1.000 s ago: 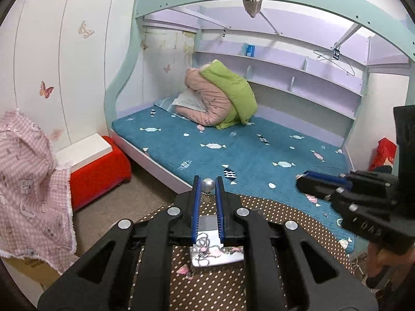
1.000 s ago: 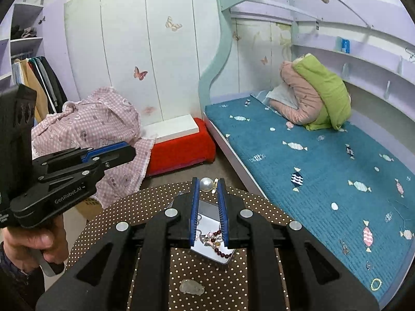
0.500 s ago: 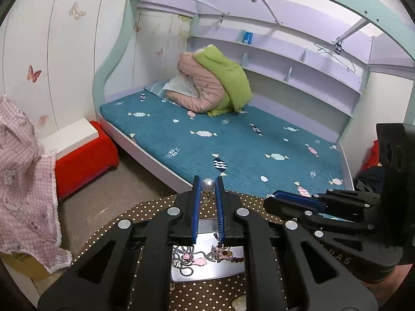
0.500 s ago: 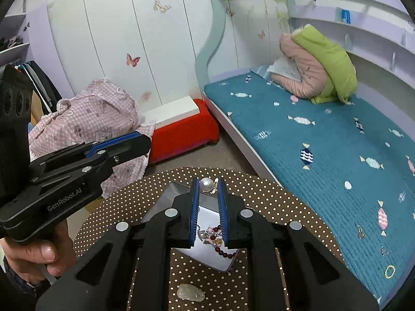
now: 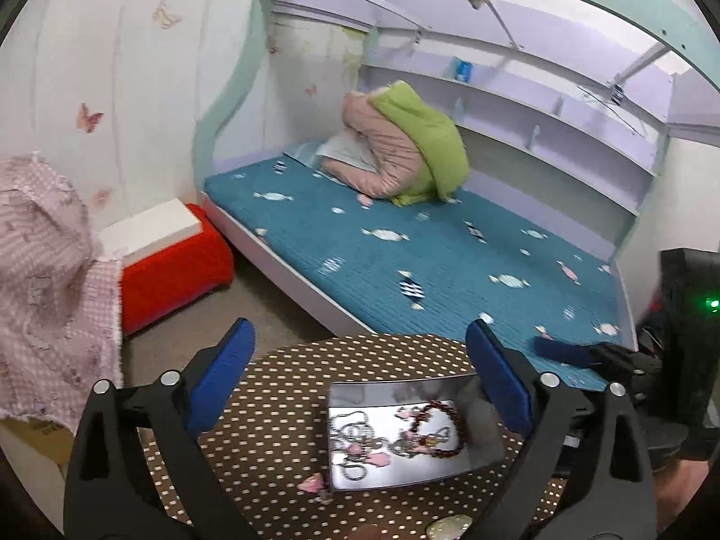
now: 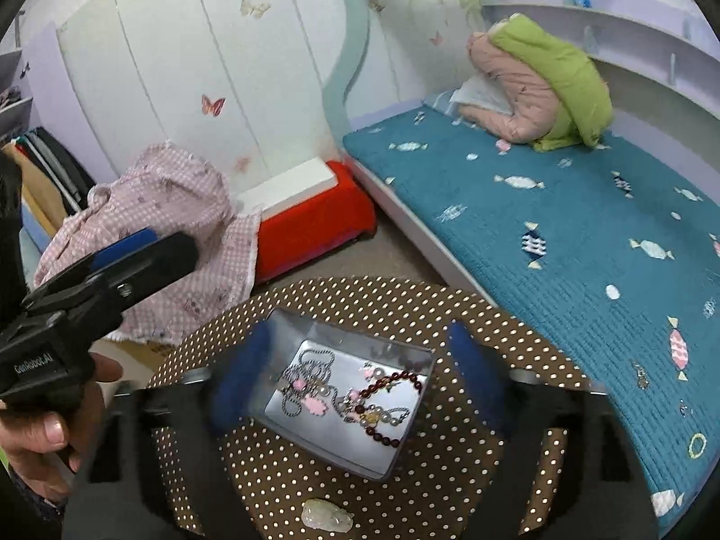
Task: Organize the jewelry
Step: 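Withdraw both tools and move the right gripper to the jade pendant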
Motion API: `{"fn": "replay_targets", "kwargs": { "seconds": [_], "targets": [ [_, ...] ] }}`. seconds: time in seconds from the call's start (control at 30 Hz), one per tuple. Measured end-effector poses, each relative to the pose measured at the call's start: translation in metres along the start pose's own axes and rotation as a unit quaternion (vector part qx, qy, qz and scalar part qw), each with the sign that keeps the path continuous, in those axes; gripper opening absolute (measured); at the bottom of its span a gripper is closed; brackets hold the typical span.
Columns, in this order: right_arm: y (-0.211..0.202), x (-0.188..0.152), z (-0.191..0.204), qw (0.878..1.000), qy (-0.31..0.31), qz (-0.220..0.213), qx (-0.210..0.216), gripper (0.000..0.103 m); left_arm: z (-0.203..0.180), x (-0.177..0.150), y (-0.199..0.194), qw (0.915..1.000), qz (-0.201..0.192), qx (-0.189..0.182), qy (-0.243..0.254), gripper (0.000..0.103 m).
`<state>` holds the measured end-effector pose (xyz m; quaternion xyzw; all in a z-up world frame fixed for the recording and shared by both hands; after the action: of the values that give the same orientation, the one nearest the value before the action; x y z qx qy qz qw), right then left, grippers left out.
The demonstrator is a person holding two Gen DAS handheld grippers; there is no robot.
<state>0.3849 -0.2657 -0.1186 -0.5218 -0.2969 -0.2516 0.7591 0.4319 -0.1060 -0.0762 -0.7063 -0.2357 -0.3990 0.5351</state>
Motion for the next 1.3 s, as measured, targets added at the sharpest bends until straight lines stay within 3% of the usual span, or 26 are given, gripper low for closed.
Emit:
{"fn": "replay_targets", "kwargs": {
  "seconds": [0.23,0.57,0.83,1.3],
  "targets": [
    [-0.038,0.01,0.005,0.999,-0.001,-0.049,-0.024,0.096,0.022,-0.004,-0.054,0.9967,-0.052,0.062,-0.012,0.098],
    [-0.097,0.006,0.036,0.994,-0.029,-0.105,-0.013,0.096,0.036,-0.018,-0.128,0.9929,-0.087,0.077,-0.025,0.098],
    [-0.131,-0.016,0.054,0.992,-0.043,-0.122,-0.003,0.096,0.041,-0.046,-0.163,0.9923,-0.088,0.083,-0.028,0.098],
    [-0.152,-0.066,0.071,0.99,-0.054,-0.129,-0.009,0.096,0.036,-0.101,-0.18,0.9937,-0.064,0.088,-0.022,0.098]
  ]
}}
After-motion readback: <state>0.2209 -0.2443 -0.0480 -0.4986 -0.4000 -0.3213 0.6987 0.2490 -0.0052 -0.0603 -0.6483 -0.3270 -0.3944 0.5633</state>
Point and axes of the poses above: each gripper's, at about its wrist camera, not at the fingertips, and y roughly the way its jaws point, z to its left, x to its top, the point moved 7 cm from there along y, roughly the way its jaws point, and after that the axes turned 1 degree about y, right-handed, at the moved point
